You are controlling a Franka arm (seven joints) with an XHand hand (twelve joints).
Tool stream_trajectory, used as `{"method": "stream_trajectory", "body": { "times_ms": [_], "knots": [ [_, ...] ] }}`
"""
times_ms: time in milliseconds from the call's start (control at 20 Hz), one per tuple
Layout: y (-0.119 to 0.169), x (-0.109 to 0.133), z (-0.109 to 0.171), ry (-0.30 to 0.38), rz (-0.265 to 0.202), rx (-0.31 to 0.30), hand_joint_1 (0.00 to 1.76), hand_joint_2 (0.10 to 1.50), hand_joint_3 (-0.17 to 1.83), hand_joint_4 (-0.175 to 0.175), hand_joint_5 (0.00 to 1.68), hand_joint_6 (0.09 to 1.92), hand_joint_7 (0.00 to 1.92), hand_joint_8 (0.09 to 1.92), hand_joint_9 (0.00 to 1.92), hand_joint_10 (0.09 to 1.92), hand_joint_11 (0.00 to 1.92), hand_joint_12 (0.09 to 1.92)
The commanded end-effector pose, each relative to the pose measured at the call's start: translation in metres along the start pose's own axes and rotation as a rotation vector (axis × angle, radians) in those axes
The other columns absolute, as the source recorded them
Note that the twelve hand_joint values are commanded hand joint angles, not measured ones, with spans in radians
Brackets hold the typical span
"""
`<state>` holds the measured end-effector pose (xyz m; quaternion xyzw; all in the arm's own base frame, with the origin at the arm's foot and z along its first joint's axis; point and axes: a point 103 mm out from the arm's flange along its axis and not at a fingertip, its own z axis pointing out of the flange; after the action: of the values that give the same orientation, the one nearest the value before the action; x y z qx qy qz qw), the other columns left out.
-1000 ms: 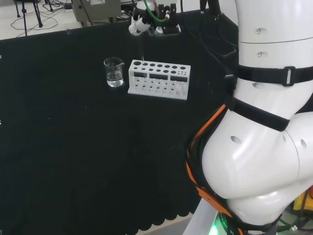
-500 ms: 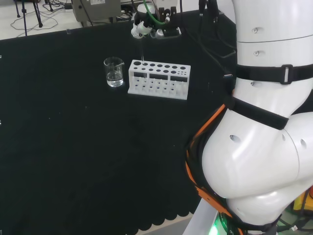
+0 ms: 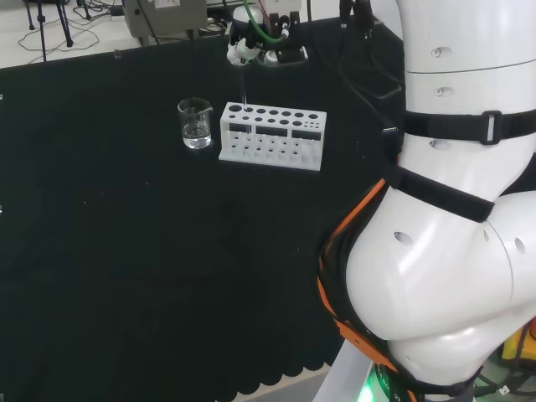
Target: Take the glass rod from the white test tube rack.
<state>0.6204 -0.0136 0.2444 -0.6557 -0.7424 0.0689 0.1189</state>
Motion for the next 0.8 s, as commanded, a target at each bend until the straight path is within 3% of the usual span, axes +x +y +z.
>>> {"method": "stream_trajectory", "body": {
  "times_ms": [50,150,250,400,600,800],
  "knots": [
    [0.002,0.004,-0.002,-0.004,0.003,-0.017,1.05,1.21,-0.15,-0.175,0.83,0.94,1.19,0.95,1.48,0.87,1.04,1.21],
    [0.002,0.006,-0.003,-0.014,0.005,-0.029,1.11,1.19,-0.09,-0.175,0.89,1.07,1.21,0.95,1.51,0.85,1.07,1.20],
    [0.001,0.007,-0.004,-0.029,0.019,-0.058,1.17,1.16,-0.07,-0.175,0.94,1.04,1.16,0.96,1.53,0.85,1.13,1.17],
    [-0.003,0.008,-0.009,0.010,0.057,-0.150,1.27,1.13,-0.10,-0.175,1.00,0.78,1.14,1.01,1.53,0.89,1.26,1.00],
    [-0.010,0.008,-0.021,0.098,0.086,-0.265,1.30,1.12,-0.17,-0.175,1.16,0.46,1.19,0.98,1.59,0.84,1.29,0.82],
    [-0.018,0.013,-0.039,0.114,0.095,-0.308,1.31,1.10,-0.17,-0.175,1.29,0.21,1.23,0.92,1.64,0.75,1.29,0.79]
  ]
}}
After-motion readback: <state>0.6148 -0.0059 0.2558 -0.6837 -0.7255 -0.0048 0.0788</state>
